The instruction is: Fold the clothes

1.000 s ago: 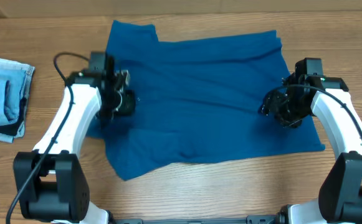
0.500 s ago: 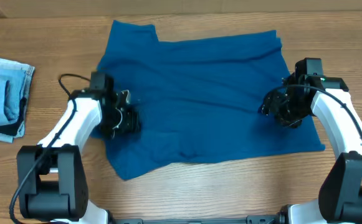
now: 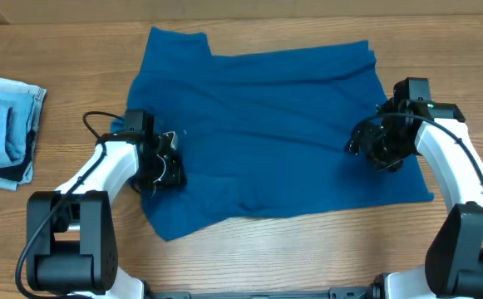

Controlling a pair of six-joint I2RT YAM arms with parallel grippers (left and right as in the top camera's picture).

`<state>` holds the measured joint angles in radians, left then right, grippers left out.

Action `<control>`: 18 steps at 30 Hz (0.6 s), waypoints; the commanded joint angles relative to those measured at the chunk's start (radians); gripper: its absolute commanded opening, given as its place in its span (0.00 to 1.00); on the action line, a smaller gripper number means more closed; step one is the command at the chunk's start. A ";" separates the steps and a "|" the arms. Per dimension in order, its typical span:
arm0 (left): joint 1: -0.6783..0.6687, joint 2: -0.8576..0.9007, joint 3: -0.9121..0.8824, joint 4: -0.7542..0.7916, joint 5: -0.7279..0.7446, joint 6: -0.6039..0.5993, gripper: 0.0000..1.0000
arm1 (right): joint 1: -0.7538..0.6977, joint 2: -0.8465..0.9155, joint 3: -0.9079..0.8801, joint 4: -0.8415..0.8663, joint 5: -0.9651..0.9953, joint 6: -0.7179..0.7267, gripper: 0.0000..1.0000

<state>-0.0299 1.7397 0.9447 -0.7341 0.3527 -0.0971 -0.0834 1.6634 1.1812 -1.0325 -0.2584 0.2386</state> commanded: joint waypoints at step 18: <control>0.005 -0.029 0.323 -0.304 0.040 0.098 0.04 | 0.004 -0.012 -0.004 0.006 -0.005 0.000 0.67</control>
<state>-0.0299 1.7397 1.1862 -1.0183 0.3717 -0.0441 -0.0834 1.6634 1.1812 -1.0321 -0.2584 0.2390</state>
